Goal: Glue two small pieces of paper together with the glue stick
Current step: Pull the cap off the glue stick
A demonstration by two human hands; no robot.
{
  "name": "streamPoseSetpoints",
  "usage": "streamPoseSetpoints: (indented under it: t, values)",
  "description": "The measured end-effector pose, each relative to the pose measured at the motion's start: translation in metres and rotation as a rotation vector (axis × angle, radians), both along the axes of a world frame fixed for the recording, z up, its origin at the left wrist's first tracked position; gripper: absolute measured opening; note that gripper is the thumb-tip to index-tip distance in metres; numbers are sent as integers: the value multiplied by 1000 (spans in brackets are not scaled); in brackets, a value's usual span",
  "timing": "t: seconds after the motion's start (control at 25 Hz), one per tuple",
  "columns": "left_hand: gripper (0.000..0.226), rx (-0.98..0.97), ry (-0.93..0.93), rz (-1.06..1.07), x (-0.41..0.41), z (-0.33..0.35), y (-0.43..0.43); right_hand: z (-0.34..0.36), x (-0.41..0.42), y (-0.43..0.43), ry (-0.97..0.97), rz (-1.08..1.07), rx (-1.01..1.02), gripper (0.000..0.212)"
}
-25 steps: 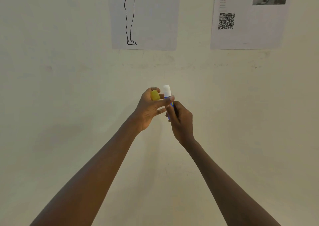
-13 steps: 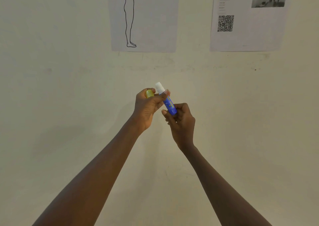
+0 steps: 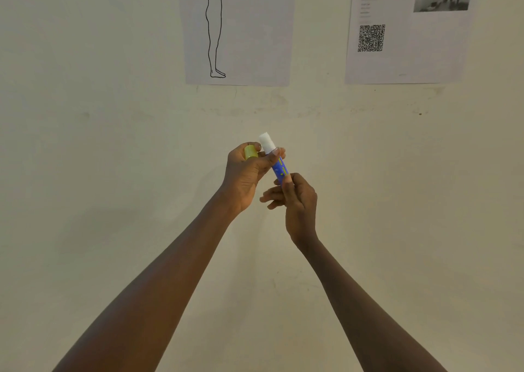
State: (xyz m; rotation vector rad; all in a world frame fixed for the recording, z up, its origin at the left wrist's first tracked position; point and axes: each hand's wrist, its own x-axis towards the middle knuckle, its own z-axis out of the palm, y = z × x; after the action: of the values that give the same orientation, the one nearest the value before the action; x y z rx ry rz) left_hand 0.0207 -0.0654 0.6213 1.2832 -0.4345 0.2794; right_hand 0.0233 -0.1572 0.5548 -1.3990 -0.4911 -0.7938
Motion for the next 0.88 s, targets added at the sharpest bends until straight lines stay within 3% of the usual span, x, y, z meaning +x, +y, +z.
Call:
streamPoseSetpoints:
  t: [0.2,0.32,0.44,0.68,0.88]
  values:
    - [38,1,59,76,-3,3,2,0,-3,1,21,29,-13,16]
    - [29,14,59,77,-4,2,3,-2,-4,1,-3,-60,-25,9]
    - [21,37,59,78,-6,2,3,0,-3,2,8,-60,-27,14]
    - [31,29,47,31,-3,1,8,1,-2,4,59,12,-10,31]
    - [34,59,55,107,-1,2,9,-2,-2,8,11,-104,-89,17]
